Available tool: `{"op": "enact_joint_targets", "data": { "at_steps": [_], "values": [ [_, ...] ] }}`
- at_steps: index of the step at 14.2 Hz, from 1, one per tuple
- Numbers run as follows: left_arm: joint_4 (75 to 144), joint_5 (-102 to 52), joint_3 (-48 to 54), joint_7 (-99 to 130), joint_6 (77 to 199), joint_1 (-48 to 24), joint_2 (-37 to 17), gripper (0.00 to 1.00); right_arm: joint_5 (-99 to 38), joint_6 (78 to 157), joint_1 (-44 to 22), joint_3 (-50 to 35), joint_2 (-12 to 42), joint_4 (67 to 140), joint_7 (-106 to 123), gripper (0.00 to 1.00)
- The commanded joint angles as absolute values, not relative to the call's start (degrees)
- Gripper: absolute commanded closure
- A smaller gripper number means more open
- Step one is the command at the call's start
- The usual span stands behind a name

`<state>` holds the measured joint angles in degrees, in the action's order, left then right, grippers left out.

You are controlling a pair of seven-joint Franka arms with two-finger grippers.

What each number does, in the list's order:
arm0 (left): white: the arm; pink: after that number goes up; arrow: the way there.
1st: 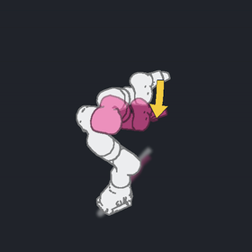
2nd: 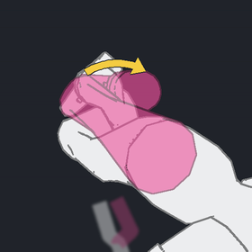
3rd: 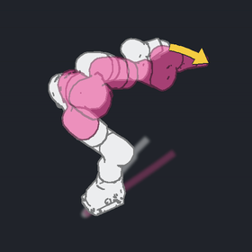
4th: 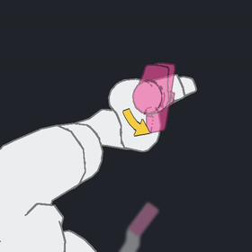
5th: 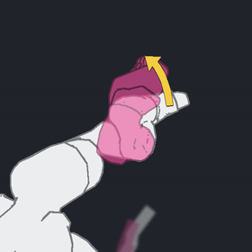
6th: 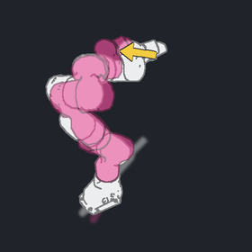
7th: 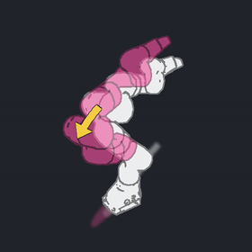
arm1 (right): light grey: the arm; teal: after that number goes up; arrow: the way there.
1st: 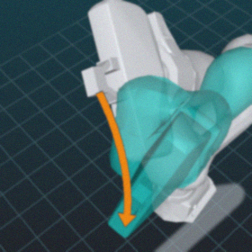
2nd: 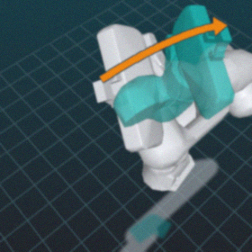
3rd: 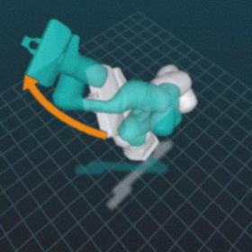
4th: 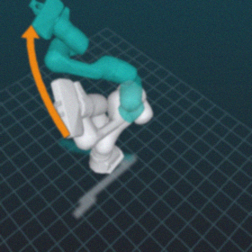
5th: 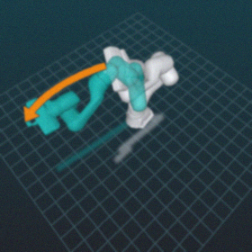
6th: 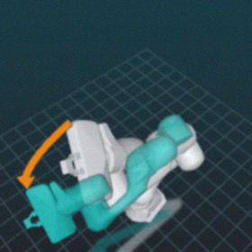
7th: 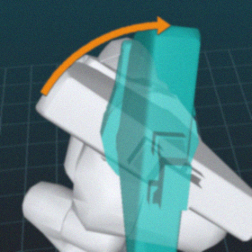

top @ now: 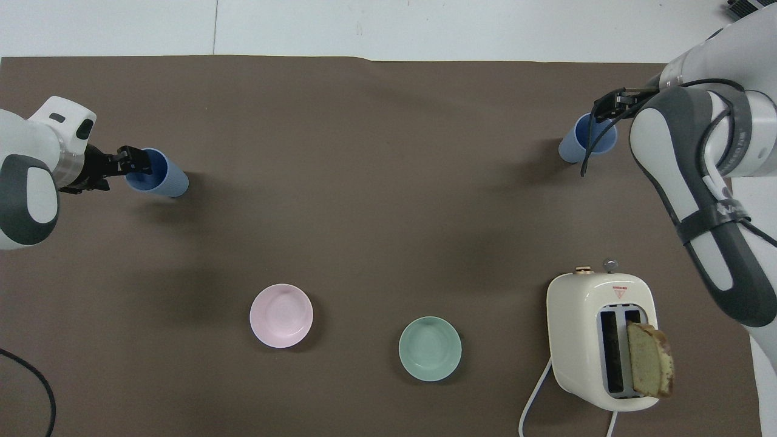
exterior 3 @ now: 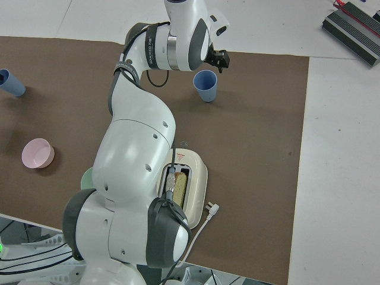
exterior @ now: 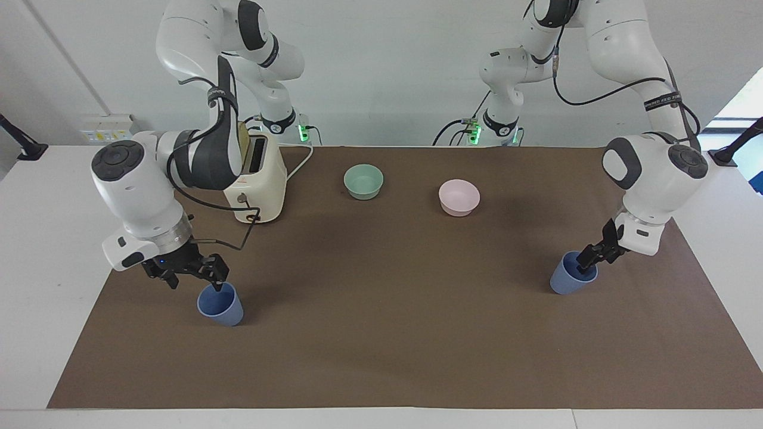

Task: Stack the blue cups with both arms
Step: 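Lift the blue cup with the left gripper and carry it toward mid-table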

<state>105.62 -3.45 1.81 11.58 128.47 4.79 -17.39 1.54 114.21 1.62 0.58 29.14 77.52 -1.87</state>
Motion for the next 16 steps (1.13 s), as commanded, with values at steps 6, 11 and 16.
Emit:
{"op": "enact_joint_targets", "data": {
  "at_steps": [6,11,16],
  "values": [
    [104.3,-4.1,1.4,12.0,128.0,4.3,-17.6,1.0,1.8,118.7,4.5,-0.2,33.4,76.5,2.0,0.0],
    [96.5,-5.6,2.5,14.3,119.8,3.7,-16.9,1.0,1.2,120.5,5.0,-0.3,33.1,80.1,3.3,0.0],
    [92.1,-4.8,2.8,25.7,114.7,-3.6,-14.7,1.0,1.1,120.2,4.5,-0.4,32.7,81.8,3.1,0.0]
  ]
}}
